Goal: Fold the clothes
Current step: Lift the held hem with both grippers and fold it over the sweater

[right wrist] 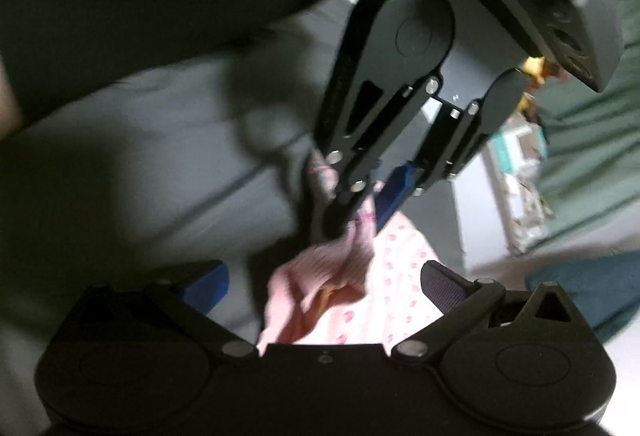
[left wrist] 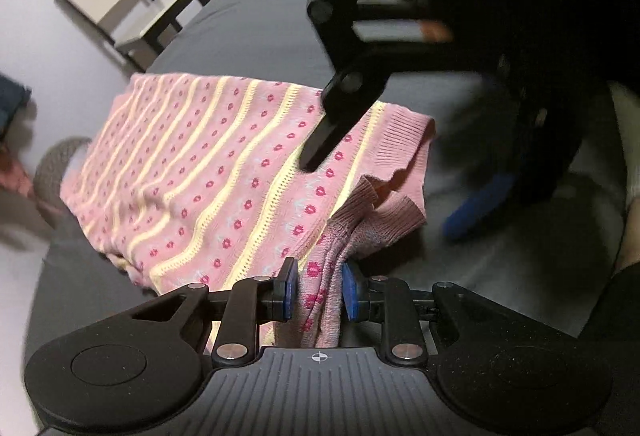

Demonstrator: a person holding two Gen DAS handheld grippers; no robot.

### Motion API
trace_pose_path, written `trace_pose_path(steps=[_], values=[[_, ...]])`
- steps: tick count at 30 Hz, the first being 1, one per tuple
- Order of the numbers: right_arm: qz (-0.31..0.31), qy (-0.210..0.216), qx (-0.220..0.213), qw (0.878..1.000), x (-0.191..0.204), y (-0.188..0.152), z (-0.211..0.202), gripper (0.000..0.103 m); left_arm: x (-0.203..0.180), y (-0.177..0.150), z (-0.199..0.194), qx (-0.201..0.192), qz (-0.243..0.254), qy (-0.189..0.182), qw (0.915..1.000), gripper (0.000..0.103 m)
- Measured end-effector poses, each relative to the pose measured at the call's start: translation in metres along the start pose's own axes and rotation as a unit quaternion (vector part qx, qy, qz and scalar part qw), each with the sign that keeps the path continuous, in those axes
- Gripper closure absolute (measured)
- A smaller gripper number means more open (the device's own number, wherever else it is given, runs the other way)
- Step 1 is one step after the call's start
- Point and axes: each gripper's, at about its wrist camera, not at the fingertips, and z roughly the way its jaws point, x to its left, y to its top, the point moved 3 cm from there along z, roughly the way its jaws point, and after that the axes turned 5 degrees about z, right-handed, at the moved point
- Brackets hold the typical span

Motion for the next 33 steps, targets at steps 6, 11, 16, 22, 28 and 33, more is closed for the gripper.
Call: trace_pose_path(steps=[6, 11, 16, 22, 28, 33], values=[[0.061, -0.029, 0.053, 0.996, -0.016, 0.008, 0.025, 0.004, 0.018, -0.007, 0.004, -0.012, -0.055, -0.016, 0.9983, 0.079], [0.084, -0.006, 0.078, 0.993, -0.032, 0.003, 0.028, 0.053, 0.007, -0.008, -0.002, -0.013, -0.013, -0.003, 0.9998, 0.078], [0.117, 0.034, 0.074, 0.990, -0.048, -0.002, 0.020, 0.088, -0.021, -0.012, -0.005, -0.004, 0.076, 0.025, 0.9968, 0.059], [0.176, 0.045, 0.058, 0.982, -0.074, -0.008, 0.008, 0.092, -0.039, -0.013, 0.008, 0.012, 0.143, 0.108, 0.9837, 0.029], [0.234, 0.047, 0.057, 0.969, -0.094, -0.017, -0.002, 0.092, -0.040, -0.012, 0.027, 0.047, 0.190, 0.196, 0.9610, 0.029], [0.232, 0.050, 0.054, 0.970, -0.094, -0.019, -0.007, 0.092, -0.024, -0.008, 0.035, 0.064, 0.143, 0.190, 0.9692, 0.063]])
